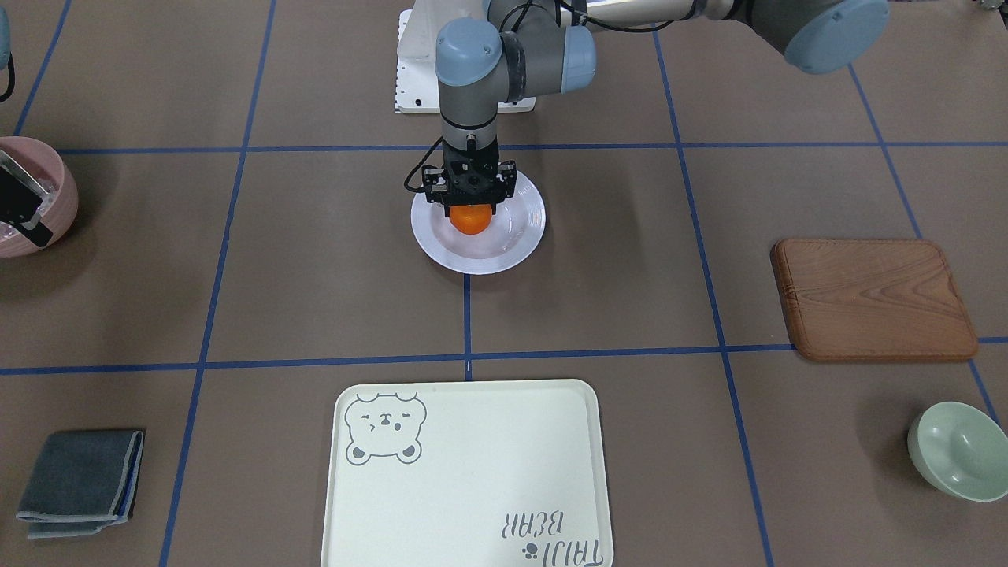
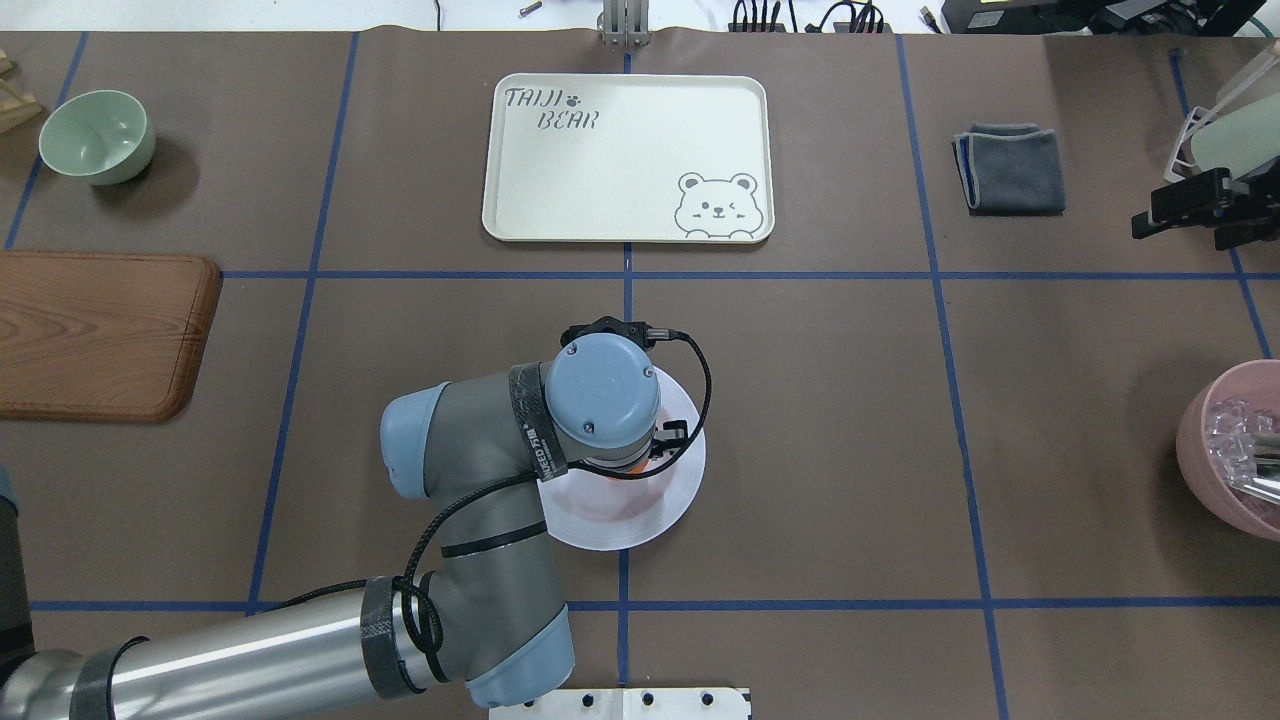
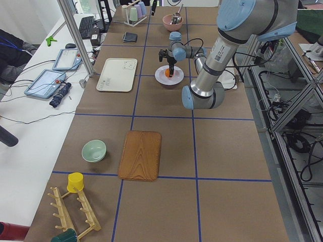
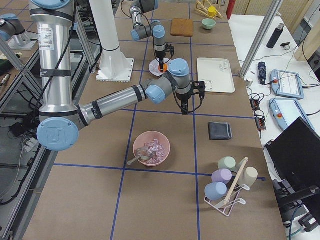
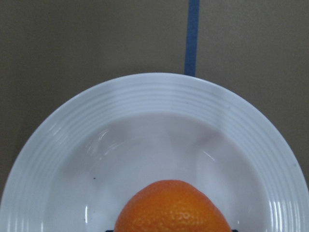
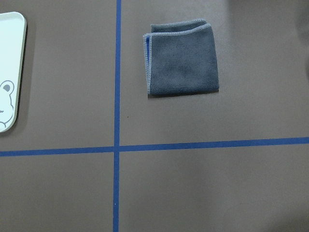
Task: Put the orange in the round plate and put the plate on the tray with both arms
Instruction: 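Carry the orange with the left gripper over the white plate and release, then withdraw the left arm while the right arm reaches toward the plate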
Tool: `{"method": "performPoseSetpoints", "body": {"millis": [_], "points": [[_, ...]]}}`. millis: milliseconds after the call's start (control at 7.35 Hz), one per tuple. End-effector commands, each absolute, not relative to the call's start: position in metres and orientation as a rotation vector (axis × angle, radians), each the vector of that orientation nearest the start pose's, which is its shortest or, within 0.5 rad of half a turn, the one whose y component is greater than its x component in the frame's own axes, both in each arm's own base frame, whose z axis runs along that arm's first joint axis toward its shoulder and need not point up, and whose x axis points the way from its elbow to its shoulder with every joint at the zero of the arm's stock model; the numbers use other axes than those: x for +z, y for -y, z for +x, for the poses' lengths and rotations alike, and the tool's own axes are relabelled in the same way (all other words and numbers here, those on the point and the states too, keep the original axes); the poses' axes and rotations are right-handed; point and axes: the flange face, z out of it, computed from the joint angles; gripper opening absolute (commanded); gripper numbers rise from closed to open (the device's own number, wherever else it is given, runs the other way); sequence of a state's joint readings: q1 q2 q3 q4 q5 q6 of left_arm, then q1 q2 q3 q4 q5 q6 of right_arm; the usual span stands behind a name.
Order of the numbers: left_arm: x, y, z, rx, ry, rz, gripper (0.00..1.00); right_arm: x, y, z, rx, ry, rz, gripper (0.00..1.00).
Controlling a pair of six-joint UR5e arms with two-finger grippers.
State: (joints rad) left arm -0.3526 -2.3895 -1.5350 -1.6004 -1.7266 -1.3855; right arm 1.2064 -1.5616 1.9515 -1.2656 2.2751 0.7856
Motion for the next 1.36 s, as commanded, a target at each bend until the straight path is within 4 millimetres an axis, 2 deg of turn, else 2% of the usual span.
{"method": "performPoseSetpoints", "body": {"millis": [0,136,272,408,544,817,953,1089,1225], "points": [[0.171,0.362,0.644,-0.084,-0.829,0.082,0.90,0.433,0.484,-0.111,0.144,0.927,0.191,1.00],[0.160,0.362,0.633,-0.070,-0.852,0.102,0.99,0.431,0.484,-0.112,0.141,0.928,0.193,1.00],[0.141,0.378,0.598,-0.070,-0.883,0.134,0.99,0.431,0.484,-0.112,0.141,0.929,0.192,1.00],[0.139,0.392,0.559,-0.029,-0.859,0.151,0.99,0.430,0.483,-0.114,0.141,0.933,0.190,1.00],[0.153,0.425,0.495,0.033,-0.829,0.157,0.99,0.420,0.481,-0.122,0.186,0.961,0.176,1.00],[0.219,0.494,0.359,0.234,-0.754,0.209,0.99,0.392,0.466,-0.151,0.318,1.119,0.170,1.00],[0.262,0.528,0.295,0.318,-0.700,0.237,0.99,0.382,0.458,-0.172,0.387,1.172,0.161,1.00],[0.294,0.554,0.224,0.280,-0.701,0.227,0.99,0.374,0.449,-0.199,0.462,1.209,0.164,1.00],[0.339,0.557,0.171,0.257,-0.699,0.191,0.99,0.360,0.434,-0.232,0.554,1.259,0.164,1.00]]}}
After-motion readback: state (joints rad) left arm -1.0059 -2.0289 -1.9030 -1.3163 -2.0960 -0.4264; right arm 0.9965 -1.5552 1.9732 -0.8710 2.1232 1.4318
